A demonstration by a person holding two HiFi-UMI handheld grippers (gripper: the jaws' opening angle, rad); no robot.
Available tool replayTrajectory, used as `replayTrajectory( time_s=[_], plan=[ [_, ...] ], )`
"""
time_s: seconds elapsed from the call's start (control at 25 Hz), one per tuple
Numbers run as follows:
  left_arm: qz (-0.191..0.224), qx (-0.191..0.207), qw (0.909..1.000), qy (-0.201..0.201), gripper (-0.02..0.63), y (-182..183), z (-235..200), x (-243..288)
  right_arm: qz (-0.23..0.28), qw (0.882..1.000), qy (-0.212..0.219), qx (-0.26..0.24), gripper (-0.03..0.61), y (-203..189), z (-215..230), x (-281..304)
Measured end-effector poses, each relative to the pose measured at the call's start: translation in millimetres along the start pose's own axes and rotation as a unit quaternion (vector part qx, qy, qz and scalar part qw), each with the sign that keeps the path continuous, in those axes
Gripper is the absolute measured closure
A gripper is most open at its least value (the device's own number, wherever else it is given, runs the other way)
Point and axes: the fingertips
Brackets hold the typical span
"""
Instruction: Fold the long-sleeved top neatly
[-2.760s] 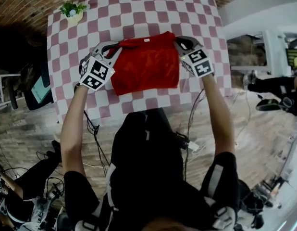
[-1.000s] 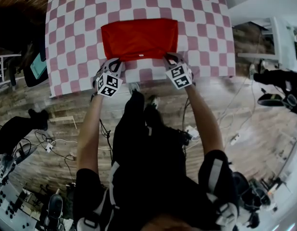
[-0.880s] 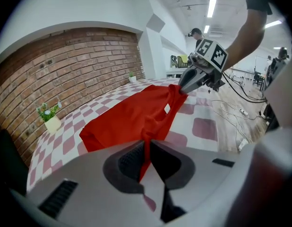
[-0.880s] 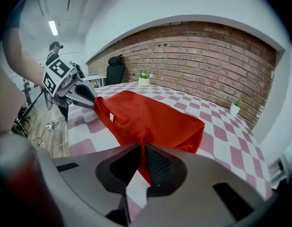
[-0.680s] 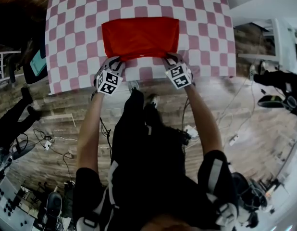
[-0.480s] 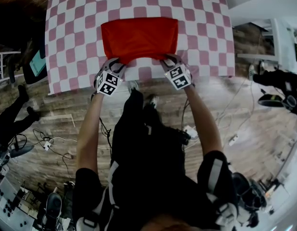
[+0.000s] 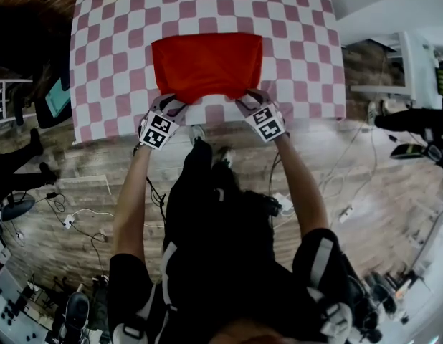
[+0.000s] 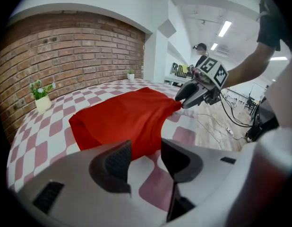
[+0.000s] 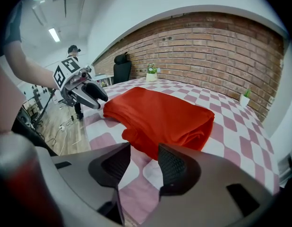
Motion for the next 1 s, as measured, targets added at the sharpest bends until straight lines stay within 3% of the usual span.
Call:
replayTrajectory(
  time_s=[0.28, 0.36, 0.48, 0.56, 0.68, 0.84, 1.0],
  plan=[
    [0.043, -0.037, 0.9983, 0.015, 0.441, 21, -12, -23, 0.027, 0.999, -0.009, 0.031, 0.414, 10, -4, -22],
    [0.063, -0.057, 0.9961, 0.027, 0.472, 31, -16, -31, 0.049, 0.997, -0.013, 0.055, 0.421, 24, -7, -27],
    [0.091, -0.076, 0.9916, 0.050, 0.544, 43, -22, -41, 0.079, 0.993, -0.025, 0.083, 0.483, 45, -6, -32],
    [0.108, -0.089, 0.9878, 0.068, 0.590, 52, -27, -48, 0.098, 0.990, -0.035, 0.090, 0.532, 58, -5, -34],
    [0.134, -0.120, 0.9779, 0.107, 0.607, 63, -41, -63, 0.128, 0.987, -0.037, 0.095, 0.569, 84, -9, -37],
    [0.158, -0.148, 0.9648, 0.149, 0.607, 74, -59, -85, 0.152, 0.984, -0.028, 0.085, 0.571, 114, -21, -35],
    [0.164, -0.152, 0.9602, 0.167, 0.607, 81, -71, -98, 0.172, 0.982, -0.023, 0.071, 0.571, 149, -23, -28]
  ],
)
Point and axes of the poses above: the fingertips, and each gripper's own axes: x forward along the fingers, z to its right, y out of its top, and after that the axes turned 4 degrees about z, right-handed
